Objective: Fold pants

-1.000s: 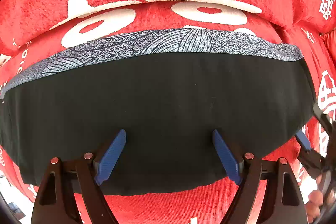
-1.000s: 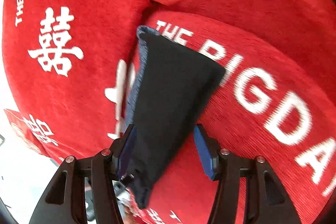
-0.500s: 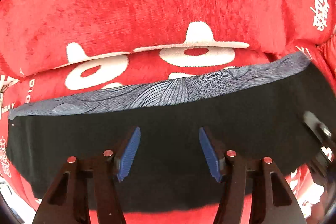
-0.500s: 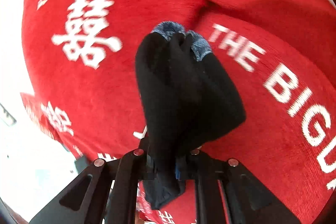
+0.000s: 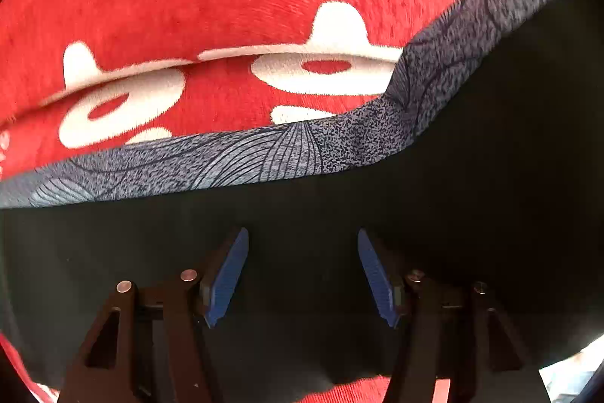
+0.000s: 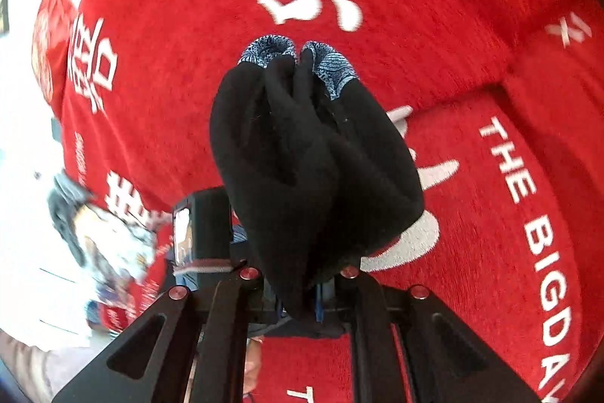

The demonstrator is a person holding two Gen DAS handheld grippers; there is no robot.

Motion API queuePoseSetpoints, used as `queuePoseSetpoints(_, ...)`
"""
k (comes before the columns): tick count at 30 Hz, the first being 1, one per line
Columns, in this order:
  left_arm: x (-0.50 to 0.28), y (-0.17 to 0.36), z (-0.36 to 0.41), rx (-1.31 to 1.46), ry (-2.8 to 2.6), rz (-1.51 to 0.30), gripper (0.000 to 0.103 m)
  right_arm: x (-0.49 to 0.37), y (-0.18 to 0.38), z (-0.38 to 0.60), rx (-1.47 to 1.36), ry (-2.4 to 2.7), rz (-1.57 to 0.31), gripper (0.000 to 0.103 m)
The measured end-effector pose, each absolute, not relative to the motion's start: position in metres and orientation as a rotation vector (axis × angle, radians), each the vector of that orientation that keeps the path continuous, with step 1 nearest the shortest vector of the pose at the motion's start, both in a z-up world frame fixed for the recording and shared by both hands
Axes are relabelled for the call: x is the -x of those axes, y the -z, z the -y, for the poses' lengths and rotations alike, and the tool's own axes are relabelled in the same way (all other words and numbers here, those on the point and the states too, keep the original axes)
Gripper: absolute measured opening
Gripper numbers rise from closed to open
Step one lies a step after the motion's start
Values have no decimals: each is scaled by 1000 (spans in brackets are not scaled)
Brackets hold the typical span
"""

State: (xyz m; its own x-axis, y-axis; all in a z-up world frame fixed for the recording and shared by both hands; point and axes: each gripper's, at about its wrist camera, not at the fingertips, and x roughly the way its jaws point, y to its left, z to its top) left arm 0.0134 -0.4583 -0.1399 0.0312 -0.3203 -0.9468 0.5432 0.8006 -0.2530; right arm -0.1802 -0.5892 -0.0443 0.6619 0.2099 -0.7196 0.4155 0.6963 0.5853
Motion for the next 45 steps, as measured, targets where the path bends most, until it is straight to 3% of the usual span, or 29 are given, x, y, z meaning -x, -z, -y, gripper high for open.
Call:
queuePoseSetpoints(6,-54,105,379,-120,615,-1342,61,147,20,526,-508,187,-956,13)
queuePoseSetpoints(7,-64,100,358,-114,588,-1338,65,140,20,515,-459,193,-973,13)
queuePoseSetpoints(9,-84,93,315,-97,532,-1327,77,122,27,481,-334,200,-1019,13)
queuePoseSetpoints(14,-114,87,225,-109,428,-1329,77,85,76,402,-165,169,-1132,14)
queuePoseSetpoints(17,-120,91,188,-98,399,-1353,77,65,125,345,17,167,-1241,23)
queuePoseSetpoints(18,-121,92,177,-85,400,-1361,77,63,135,326,126,193,-1249,33)
queuePoseSetpoints(21,-114,97,170,-56,425,-1374,77,68,141,288,362,248,-1245,42)
queuePoseSetpoints(22,-113,95,167,-48,439,-1382,77,69,138,281,369,227,-1246,50)
queuePoseSetpoints(23,-112,94,166,-36,461,-1394,77,72,130,275,350,186,-1245,53)
queuePoseSetpoints(30,-93,87,215,17,828,-1454,77,98,74,336,-85,139,-1226,53)
queuePoseSetpoints(35,-71,99,264,0,1032,-1531,76,106,69,401,-332,270,-1223,53)
queuePoseSetpoints(37,-66,102,271,-15,1042,-1548,65,109,70,413,-358,287,-1229,53)
queuePoseSetpoints(44,-69,116,281,17,1018,-1634,63,122,75,427,-434,294,-1226,53)
queuePoseSetpoints(45,-69,118,283,15,1013,-1631,47,123,76,429,-451,297,-1226,53)
